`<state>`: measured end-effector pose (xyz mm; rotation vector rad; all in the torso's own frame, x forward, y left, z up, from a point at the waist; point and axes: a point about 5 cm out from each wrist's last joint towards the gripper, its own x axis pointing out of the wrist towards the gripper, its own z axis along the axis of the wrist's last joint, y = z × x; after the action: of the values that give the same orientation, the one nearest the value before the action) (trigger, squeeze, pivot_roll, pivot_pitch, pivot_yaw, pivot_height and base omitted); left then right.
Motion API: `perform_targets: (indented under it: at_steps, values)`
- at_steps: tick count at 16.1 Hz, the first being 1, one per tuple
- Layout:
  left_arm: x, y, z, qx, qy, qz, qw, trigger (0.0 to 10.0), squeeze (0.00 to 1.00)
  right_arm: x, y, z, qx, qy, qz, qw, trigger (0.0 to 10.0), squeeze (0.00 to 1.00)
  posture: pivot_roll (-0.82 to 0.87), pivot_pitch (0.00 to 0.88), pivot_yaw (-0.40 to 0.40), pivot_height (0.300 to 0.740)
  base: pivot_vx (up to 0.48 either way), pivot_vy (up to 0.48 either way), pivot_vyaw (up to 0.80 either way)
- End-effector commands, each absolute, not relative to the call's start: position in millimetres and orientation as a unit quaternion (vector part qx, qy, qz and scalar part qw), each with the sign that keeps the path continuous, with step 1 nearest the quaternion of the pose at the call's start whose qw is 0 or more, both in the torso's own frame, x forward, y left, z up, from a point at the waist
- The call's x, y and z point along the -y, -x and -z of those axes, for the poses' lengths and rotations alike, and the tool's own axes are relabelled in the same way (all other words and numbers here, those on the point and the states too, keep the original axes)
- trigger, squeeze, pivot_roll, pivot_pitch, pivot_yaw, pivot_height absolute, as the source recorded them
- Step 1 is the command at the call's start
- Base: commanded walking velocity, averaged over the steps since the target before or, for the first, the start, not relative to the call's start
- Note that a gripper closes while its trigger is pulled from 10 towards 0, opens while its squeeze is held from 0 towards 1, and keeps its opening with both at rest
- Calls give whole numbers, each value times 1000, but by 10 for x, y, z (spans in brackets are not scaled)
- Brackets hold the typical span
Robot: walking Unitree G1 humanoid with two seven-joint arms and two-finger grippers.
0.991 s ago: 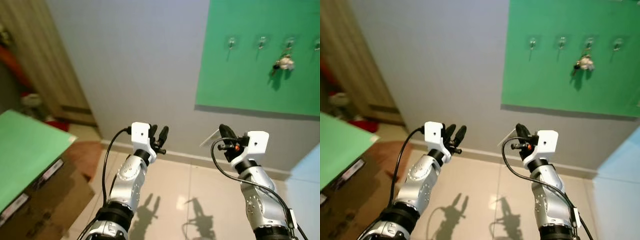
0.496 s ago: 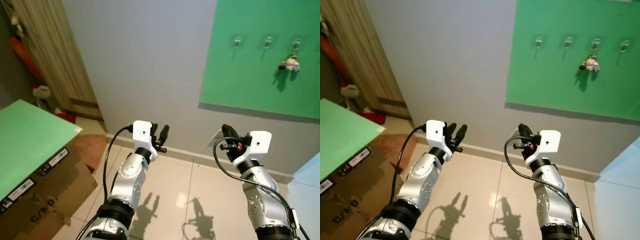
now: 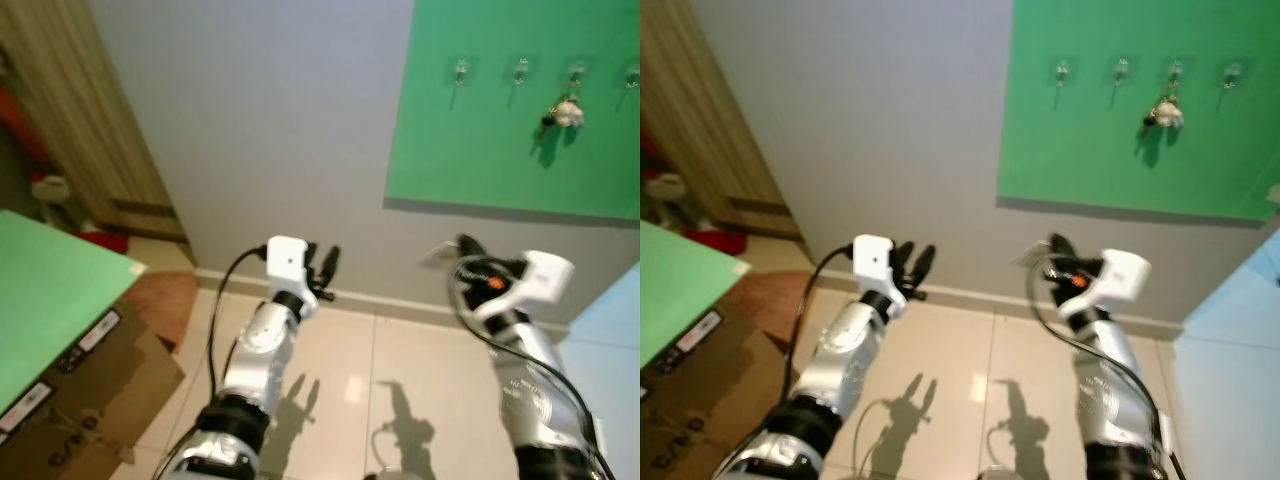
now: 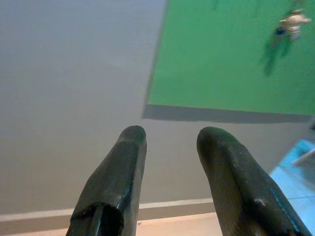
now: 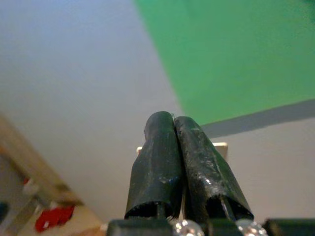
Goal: Hang keys on a hook
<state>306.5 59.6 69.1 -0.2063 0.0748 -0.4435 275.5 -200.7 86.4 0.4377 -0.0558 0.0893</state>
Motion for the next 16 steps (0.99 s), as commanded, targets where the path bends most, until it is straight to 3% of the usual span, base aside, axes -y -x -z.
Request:
perform_targets:
  at_steps: [1, 5, 10, 13, 16]
  values:
    - [-591, -3084, -752, -25, 102, 227, 968, 10000, 0, 1971, -2798, -943, 35, -229, -57, 971, 10000, 0, -193, 0, 19, 740, 296, 0, 0]
    - [-584, -3105, -802, -17, 103, 233, 967, 10000, 0, 1888, -2838, -1016, 40, -237, -84, 967, 10000, 0, -191, 0, 22, 740, 318, 0, -534]
    - [-596, -3142, -897, -1, 106, 239, 965, 10000, 0, 1853, -2863, -1163, 63, -234, -114, 963, 10000, 0, -179, 0, 27, 740, 392, 0, 0]
    - [-601, -3141, -930, 5, 111, 239, 965, 10000, 0, 1879, -2868, -1256, 84, -245, -122, 958, 10000, 0, -177, 0, 19, 740, 446, 0, 740]
    - [-598, -3163, -979, 13, 111, 240, 964, 10000, 0, 1833, -2896, -1308, 83, -246, -135, 956, 10000, 0, -177, 0, 15, 740, 454, 0, 0]
